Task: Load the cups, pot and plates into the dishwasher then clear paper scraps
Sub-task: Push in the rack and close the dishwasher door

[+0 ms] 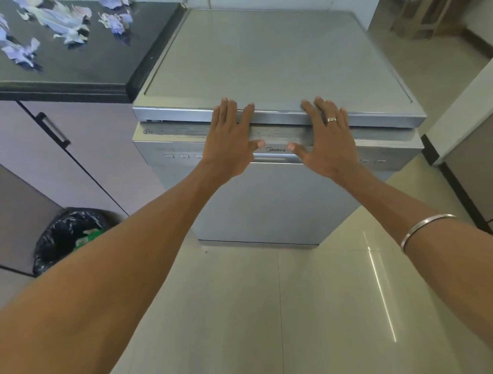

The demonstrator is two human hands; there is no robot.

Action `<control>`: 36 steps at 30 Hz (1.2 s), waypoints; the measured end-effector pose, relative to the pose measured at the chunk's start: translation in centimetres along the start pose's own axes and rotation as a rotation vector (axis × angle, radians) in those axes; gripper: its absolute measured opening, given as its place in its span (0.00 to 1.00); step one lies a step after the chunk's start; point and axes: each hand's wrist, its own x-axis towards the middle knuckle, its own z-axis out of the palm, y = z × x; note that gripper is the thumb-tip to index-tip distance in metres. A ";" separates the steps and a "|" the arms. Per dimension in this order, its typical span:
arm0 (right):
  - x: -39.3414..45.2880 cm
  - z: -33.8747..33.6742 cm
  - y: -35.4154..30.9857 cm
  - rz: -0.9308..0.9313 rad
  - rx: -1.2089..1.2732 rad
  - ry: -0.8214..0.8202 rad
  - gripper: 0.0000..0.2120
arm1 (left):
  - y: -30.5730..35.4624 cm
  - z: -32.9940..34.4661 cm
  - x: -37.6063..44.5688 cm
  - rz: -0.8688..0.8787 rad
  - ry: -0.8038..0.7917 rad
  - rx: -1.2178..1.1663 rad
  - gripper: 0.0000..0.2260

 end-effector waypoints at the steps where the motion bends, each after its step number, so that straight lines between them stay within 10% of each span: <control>1: 0.0 0.0 0.0 -0.005 -0.007 -0.001 0.44 | -0.2 0.0 -0.1 0.012 0.009 -0.010 0.35; 11: 2.6 0.9 -2.1 0.046 -0.248 0.377 0.20 | 1.0 2.2 3.3 -0.007 0.427 0.189 0.21; 24: 1.5 -0.7 -2.6 0.106 -0.027 0.287 0.09 | 2.6 0.5 1.7 -0.114 0.270 0.023 0.22; 36: 2.9 -4.5 -2.1 0.055 -0.126 -0.355 0.28 | 3.0 -6.6 3.2 -0.274 -0.109 -0.198 0.14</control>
